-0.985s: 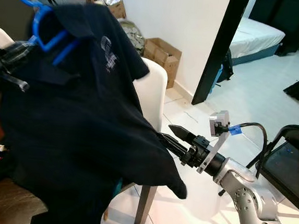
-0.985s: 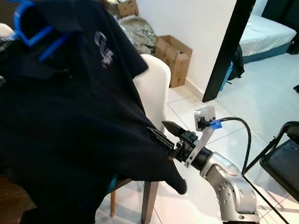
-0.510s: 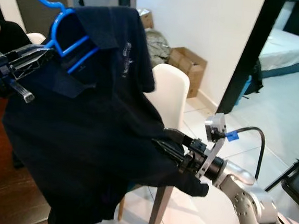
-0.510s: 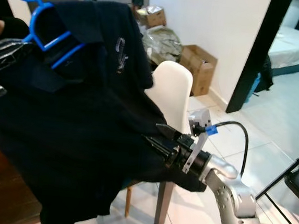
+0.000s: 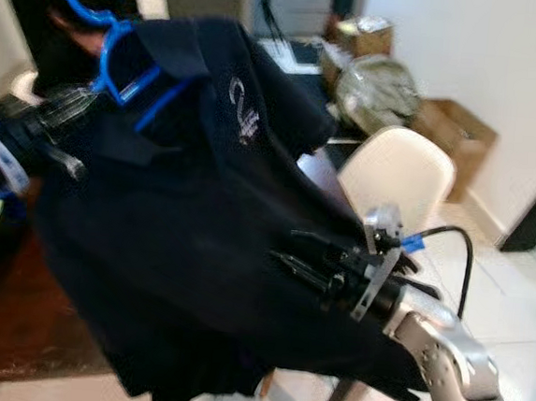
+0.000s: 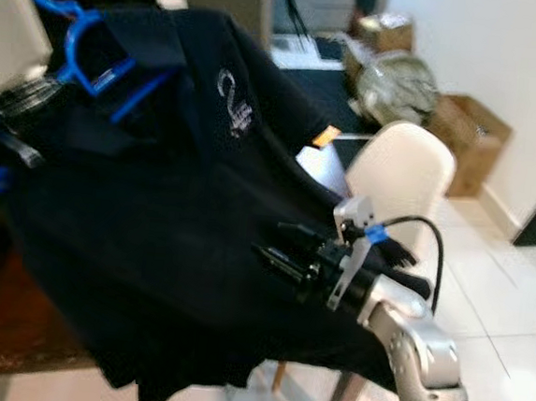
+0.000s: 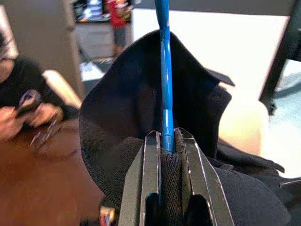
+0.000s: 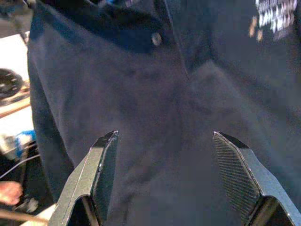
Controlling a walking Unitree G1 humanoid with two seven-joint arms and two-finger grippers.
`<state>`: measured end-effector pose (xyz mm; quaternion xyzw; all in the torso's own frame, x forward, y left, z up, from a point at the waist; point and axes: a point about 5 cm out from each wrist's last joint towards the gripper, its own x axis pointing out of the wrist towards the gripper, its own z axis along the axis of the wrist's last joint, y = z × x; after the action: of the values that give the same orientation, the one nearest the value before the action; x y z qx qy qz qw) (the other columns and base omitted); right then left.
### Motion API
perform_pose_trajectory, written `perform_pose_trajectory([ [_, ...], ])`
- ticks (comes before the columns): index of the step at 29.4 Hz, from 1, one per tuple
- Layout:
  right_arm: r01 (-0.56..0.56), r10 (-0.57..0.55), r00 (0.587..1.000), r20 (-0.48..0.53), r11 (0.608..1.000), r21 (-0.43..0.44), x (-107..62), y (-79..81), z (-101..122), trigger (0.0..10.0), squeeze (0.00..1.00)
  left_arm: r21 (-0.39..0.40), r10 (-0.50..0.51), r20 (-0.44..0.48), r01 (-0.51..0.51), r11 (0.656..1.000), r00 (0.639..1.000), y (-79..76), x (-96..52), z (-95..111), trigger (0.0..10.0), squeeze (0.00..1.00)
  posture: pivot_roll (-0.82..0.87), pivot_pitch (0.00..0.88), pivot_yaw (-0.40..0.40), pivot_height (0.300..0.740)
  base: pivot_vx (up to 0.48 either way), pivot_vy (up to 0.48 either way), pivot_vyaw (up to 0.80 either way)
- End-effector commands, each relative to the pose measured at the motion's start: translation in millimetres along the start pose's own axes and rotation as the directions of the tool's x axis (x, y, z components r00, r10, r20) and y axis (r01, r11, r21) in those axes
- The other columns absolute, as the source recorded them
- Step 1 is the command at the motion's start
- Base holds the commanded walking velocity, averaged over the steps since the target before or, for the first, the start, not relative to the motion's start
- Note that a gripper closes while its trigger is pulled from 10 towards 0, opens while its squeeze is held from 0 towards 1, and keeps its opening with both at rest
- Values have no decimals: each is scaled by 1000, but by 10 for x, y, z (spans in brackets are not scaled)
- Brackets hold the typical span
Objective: Hang hanger
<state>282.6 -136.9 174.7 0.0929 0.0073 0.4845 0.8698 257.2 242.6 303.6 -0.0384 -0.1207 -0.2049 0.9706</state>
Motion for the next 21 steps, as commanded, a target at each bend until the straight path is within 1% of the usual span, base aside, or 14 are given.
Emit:
perform_pose_trajectory([
  [1,12,-12,1000,3,1000,-8,-17,-6,1,10000,0,7,-14,35,13,1000,999,-44,26,-7,10000,0,69,0,20,735,0,0,800],
  [2,47,-47,999,6,999,-6,-15,-39,-3,10000,0,3,-31,20,30,1000,999,-77,50,-88,10000,0,69,0,20,735,0,0,800],
  [5,88,-88,996,12,996,6,-11,-81,-5,10000,0,8,-44,3,44,999,999,-100,67,-153,10000,0,67,0,22,735,0,0,800],
  [6,120,-120,993,22,993,18,-7,-114,-3,10000,0,4,-57,-10,57,998,998,-103,70,-222,10000,0,65,0,27,735,0,0,456],
  [8,155,-156,987,29,988,26,-6,-151,1,10000,0,-13,-80,-17,80,997,997,-100,66,-274,10000,0,64,0,29,735,0,0,0],
  [10,195,-196,980,45,980,27,-8,-187,17,10000,0,-57,-151,-12,150,987,988,-109,29,-329,10000,0,65,0,30,735,0,0,0],
  [11,195,-196,980,45,980,27,-8,-187,17,10000,0,-57,-151,-12,150,987,988,-109,29,-329,10000,0,65,0,30,735,0,0,0],
  [12,197,-198,978,60,980,28,-8,-184,38,10000,0,-82,-204,7,204,975,979,-141,16,-322,10000,0,67,0,30,735,0,0,0],
  [14,157,-168,976,142,984,82,5,-140,138,10000,0,-117,-326,38,328,937,945,-238,-15,-304,10000,0,66,0,28,735,0,0,0],
  [15,157,-168,976,142,984,82,5,-140,138,10000,0,-117,-326,38,328,937,945,-238,-15,-304,10000,0,66,0,28,735,0,0,0],
  [16,47,-95,953,287,985,169,1,-60,331,10000,0,-127,-410,30,411,903,911,-300,-42,-323,10000,0,71,0,24,735,0,0,0],
  [17,47,-95,953,287,985,169,1,-60,331,10000,0,-127,-410,30,411,903,911,-300,-42,-323,10000,0,71,0,24,735,0,0,0],
  [18,-64,-19,916,400,979,192,-33,24,516,10000,0,-120,-430,8,428,896,903,-290,-47,-357,10000,0,72,0,24,735,0,0,0],
  [21,-119,35,895,445,980,162,-54,93,644,10000,0,-110,-419,3,417,902,908,-244,-38,-372,10000,0,72,0,24,735,0,0,0],
])
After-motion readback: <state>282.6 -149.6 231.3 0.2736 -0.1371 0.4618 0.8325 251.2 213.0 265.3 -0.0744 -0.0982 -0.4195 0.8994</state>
